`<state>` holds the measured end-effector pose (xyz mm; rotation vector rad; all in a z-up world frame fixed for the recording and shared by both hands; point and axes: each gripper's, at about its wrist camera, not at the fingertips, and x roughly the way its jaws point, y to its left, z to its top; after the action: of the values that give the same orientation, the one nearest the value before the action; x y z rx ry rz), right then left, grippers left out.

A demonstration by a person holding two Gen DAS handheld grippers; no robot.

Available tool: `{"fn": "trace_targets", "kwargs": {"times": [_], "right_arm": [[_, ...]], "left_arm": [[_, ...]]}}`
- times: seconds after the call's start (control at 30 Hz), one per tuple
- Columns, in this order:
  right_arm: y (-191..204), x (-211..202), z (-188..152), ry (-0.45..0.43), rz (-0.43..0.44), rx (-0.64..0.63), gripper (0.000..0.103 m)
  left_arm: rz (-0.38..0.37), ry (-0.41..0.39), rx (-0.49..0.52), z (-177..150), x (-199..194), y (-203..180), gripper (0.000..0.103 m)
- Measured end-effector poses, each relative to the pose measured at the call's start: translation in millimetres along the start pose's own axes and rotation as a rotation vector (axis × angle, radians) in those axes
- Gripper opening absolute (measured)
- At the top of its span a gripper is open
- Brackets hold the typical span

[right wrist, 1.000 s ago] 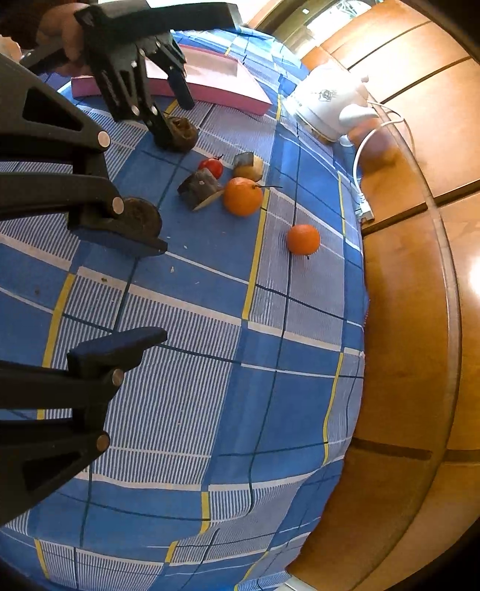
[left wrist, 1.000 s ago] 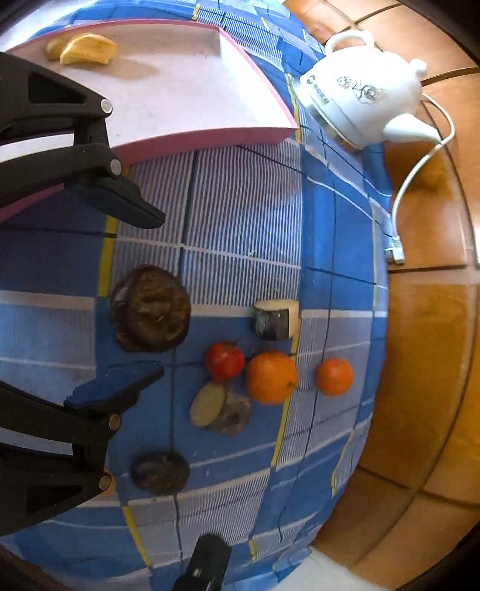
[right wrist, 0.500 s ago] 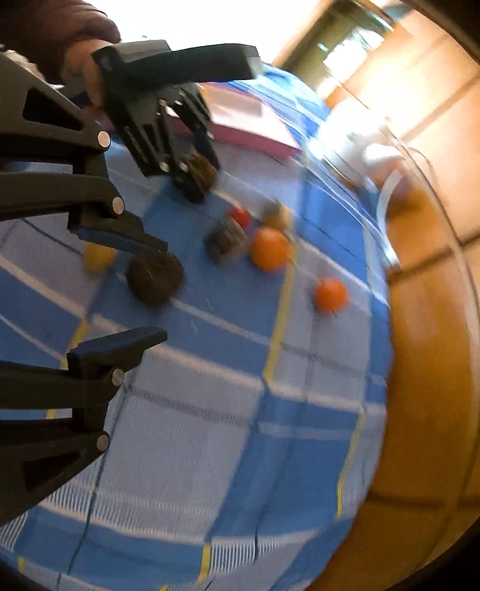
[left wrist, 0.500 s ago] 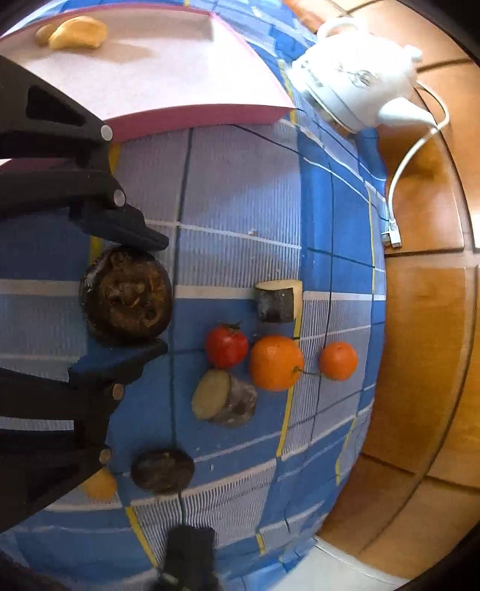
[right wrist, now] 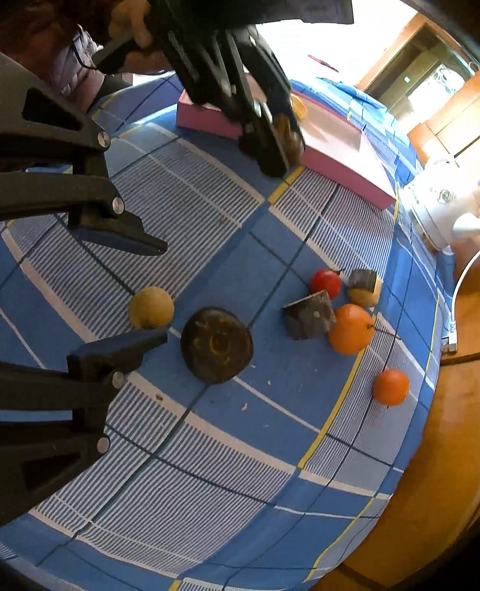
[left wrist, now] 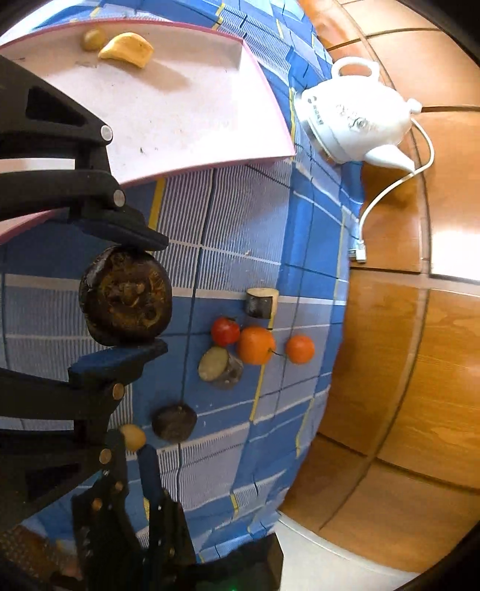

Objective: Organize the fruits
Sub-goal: 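Carry the dark brown fruit with the left tool into the tray and release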

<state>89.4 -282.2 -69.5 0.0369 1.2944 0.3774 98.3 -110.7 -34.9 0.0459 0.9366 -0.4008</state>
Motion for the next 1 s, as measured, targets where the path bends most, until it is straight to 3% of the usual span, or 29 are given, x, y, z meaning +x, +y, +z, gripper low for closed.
{"fn": "trace_targets", "kwargs": {"times": [0.23, 0.4, 0.6, 1.0], "right_arm": [[-5.9, 3.8, -1.5, 0.012, -0.026, -0.001, 0.043], [-4.2, 12.3, -4.8, 0.035, -0.062, -0.025, 0.034], [-2.2, 14.3, -6.5, 0.020, -0.069, -0.030, 0.027], [15.1, 21.4, -6.9, 0.000, -0.116, -0.064, 0.026]], "left_arm": [[0.026, -0.044, -0.060, -2.5, -27.9, 31.7, 0.050], [0.091, -0.059, -0.116, -7.6, -39.5, 69.6, 0.050], [0.185, -0.051, -0.181, -29.7, -46.2, 112.9, 0.050], [0.343, -0.045, -0.337, -82.9, -65.8, 166.8, 0.051]]}}
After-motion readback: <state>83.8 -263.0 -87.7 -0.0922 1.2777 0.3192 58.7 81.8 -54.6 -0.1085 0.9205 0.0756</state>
